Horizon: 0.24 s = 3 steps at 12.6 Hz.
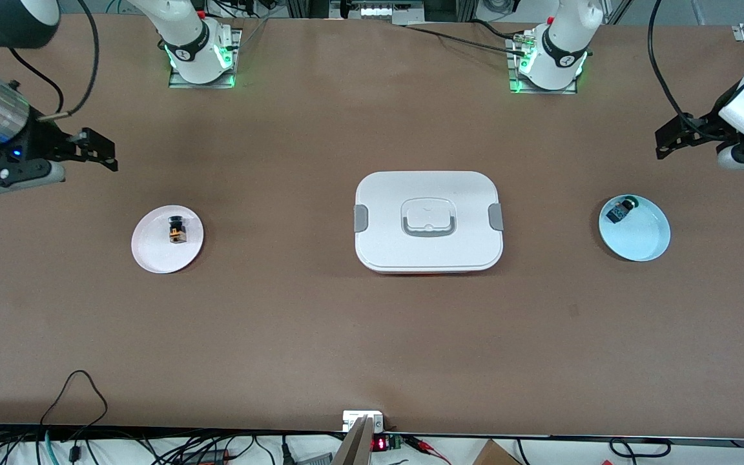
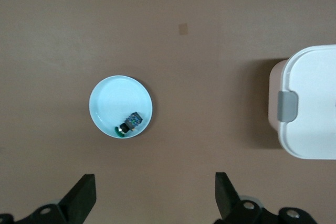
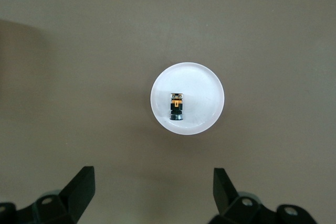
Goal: Transfer orange switch to right arm and place
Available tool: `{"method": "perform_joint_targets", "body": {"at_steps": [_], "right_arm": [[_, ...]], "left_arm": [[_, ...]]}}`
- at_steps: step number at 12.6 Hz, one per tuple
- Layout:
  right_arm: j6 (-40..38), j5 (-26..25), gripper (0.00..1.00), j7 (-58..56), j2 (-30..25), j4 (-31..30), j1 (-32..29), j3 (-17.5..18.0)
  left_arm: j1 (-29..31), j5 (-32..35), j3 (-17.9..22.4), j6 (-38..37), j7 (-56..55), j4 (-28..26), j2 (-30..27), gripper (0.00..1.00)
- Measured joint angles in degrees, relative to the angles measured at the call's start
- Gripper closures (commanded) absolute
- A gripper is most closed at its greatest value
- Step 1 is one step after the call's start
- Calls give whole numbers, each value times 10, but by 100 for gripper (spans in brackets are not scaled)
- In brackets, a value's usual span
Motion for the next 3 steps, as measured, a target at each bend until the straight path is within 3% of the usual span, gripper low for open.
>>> {"method": "perform_joint_targets", "body": {"at_steps": [3], "right_arm": [[0,0,0,-2,11,5,0,0]], "left_arm": [[0,-12,0,0,-33,4,5,0]]}}
